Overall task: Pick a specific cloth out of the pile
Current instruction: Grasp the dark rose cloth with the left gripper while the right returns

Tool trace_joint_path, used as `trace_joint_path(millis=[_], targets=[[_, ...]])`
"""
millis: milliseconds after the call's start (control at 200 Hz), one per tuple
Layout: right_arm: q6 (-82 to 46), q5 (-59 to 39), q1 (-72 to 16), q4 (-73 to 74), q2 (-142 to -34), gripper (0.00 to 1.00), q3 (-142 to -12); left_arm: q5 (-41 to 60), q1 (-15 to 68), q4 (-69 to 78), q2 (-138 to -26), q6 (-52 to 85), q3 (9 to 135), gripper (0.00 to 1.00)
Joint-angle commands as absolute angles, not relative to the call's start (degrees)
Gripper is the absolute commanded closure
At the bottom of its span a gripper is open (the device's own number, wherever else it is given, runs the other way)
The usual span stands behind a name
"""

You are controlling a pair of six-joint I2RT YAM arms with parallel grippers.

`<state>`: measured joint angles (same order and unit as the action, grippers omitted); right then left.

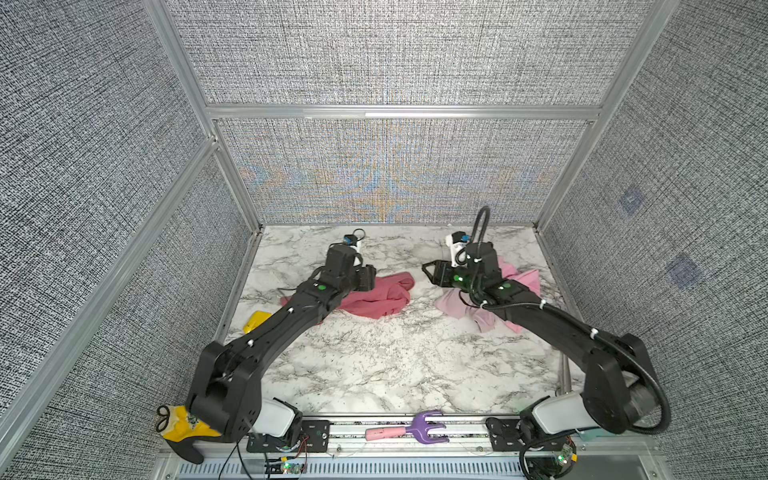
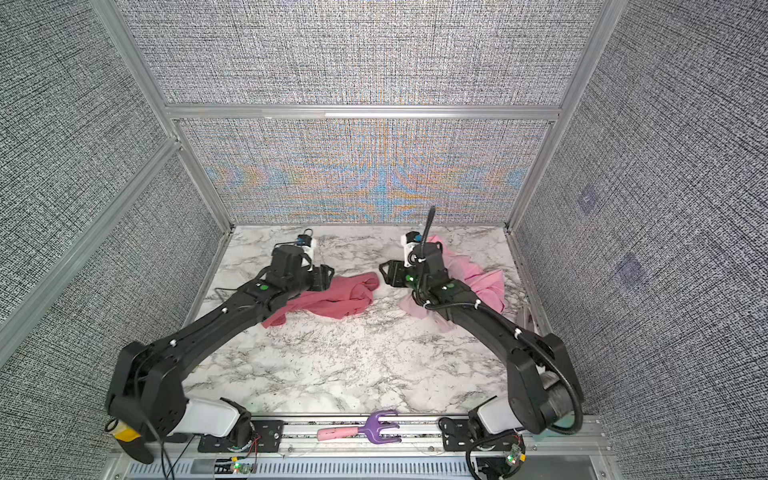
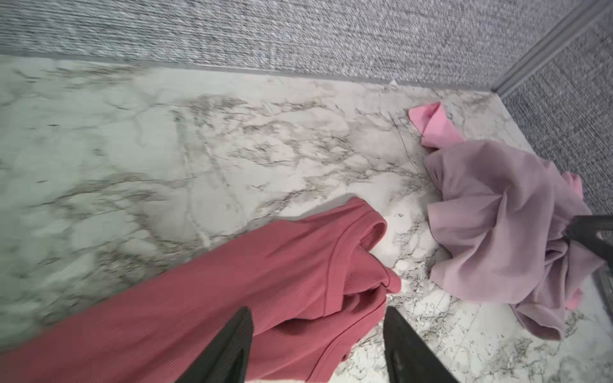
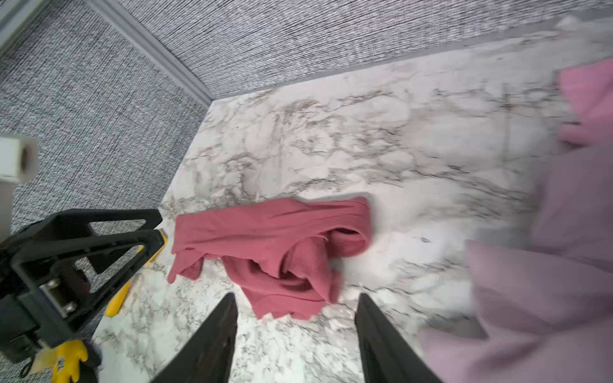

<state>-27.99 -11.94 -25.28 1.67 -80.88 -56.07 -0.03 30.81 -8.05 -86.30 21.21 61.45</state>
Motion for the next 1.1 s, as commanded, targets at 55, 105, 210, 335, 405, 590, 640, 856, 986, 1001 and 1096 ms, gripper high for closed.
trace_joint_path(millis=[55,105,210,335,405,590,640,856,986,1001,1096], targets=[[-27.6,-11.0,-20.8,0.0,-74.5,0.4,-49.3,-1.5,35.0,-12.6,-99.1,19.6,72.7,0.35],[-27.5,-11.3,-19.6,-0.3,-73.2,0.4,-48.0,-0.9,36.0,-16.2,-103.8,19.1,78.0,0.35],[-27.3,-13.0,-17.3,-0.1,-71.7,0.4,-45.8,-2.4,38.1,-20.6,-111.7,17.8,85.6,0.33],[-27.1,-14.9,-15.5,-0.6,-71.8,0.4,-44.9,-2.6,39.4,-21.7,-118.6,18.6,90.3,0.32],[-26.9,-16.4,-14.6,-0.7,-71.9,0.4,-44.7,-2.6,39.6,-22.0,-121.2,19.3,92.4,0.32],[-26.5,-18.3,-13.3,-0.9,-72.0,0.4,-44.2,-3.6,40.2,-23.0,-125.4,18.6,96.2,0.32],[-26.6,-18.8,-13.1,-0.7,-72.0,0.4,-43.9,-4.2,40.3,-23.4,-126.3,18.4,97.1,0.32],[-26.7,-19.6,-12.5,-0.3,-72.2,0.4,-43.3,-6.0,40.5,-23.3,-129.3,17.6,99.5,0.32],[-26.6,-20.2,-12.1,-0.4,-72.9,0.4,-43.6,-6.9,40.5,-23.7,-131.3,17.1,100.9,0.32],[-26.6,-20.3,-12.0,-0.3,-72.9,0.4,-43.7,-7.0,40.5,-23.7,-131.5,17.0,101.0,0.32],[-26.7,-20.7,-12.0,-0.4,-73.3,0.4,-44.0,-7.7,40.6,-24.0,-132.6,16.7,101.6,0.32]])
